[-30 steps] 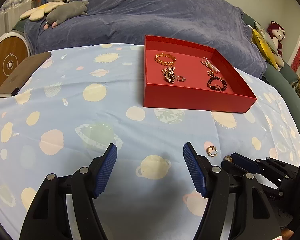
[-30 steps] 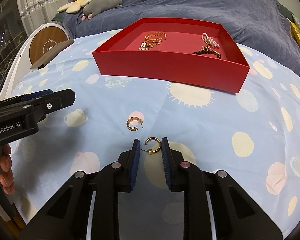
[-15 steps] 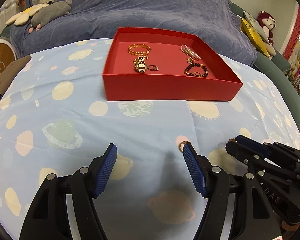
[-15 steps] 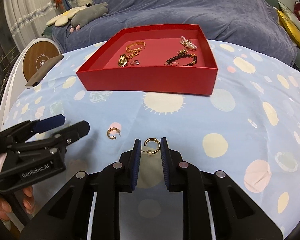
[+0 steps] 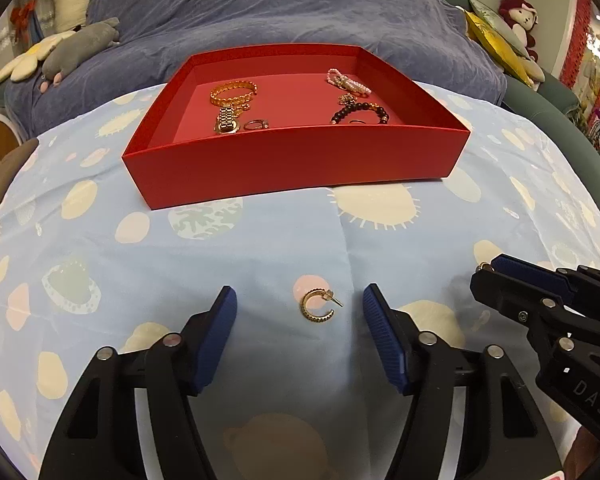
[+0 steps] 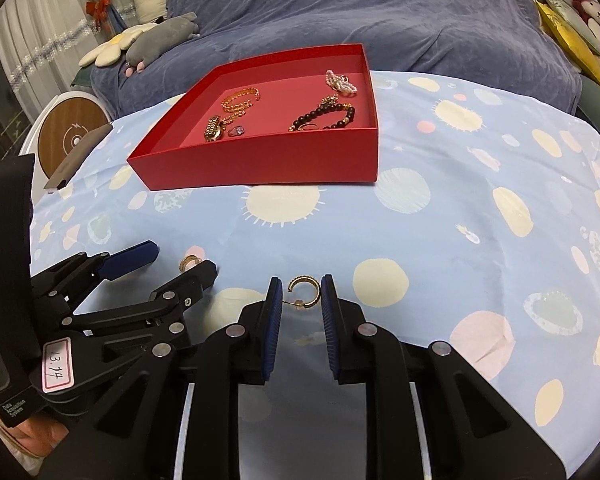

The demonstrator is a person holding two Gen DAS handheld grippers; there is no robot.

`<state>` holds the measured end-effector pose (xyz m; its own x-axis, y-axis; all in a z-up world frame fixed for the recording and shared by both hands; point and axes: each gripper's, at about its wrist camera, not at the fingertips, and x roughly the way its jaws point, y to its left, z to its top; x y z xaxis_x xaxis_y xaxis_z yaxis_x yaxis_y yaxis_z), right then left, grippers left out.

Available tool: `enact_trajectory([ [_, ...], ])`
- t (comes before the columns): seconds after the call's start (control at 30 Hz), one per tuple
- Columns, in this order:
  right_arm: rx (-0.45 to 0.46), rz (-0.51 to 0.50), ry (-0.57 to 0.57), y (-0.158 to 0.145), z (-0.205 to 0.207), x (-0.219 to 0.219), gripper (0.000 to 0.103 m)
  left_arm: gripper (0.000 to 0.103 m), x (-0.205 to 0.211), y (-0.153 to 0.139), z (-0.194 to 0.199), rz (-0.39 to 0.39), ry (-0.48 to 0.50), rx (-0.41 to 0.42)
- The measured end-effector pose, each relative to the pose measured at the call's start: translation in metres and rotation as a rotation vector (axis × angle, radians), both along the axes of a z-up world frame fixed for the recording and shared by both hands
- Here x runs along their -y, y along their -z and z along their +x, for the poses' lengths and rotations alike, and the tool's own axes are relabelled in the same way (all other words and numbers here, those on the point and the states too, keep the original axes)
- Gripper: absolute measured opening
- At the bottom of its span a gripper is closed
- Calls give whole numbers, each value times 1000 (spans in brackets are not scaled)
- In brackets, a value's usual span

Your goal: Organize jewelry

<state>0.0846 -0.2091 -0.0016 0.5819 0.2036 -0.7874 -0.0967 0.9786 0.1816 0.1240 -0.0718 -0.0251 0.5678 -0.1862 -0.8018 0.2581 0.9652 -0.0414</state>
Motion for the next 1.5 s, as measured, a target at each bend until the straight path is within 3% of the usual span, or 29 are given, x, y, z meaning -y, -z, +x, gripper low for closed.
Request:
enact_trajectory([
  [0.37,2,5,17,-2,1,6,19,22,4,-1,-6,27,30,31],
  [0.57,9,6,5,-4,2,0,19,2,-2,-2,-6,-5,36,9],
  [0.63,12,6,2,-5,2,-3,19,0,-4,-3,-7,-23,41,-2],
  [1.03,10,10,-4,-6,6,-10,19,0,-22,-5,-11,-116,23,-56],
  [1.1,11,14,-2,-6,6,-10,19,5,-22,-6,-10,-133,23,-56],
  [1.17,13,18,2,-7,6,-9,19,23,-18,-8,-8,-128,23,-46],
  [1.23,15,22,5,-8,6,-8,19,32,-13,-10,-5,-117,15,-30],
  [1.4,11,25,3,-8,6,-6,19,32,0,-3,3,-90,26,-16],
  [1.5,11,28,1,-8,6,-5,19,19,4,-2,6,-64,26,0],
])
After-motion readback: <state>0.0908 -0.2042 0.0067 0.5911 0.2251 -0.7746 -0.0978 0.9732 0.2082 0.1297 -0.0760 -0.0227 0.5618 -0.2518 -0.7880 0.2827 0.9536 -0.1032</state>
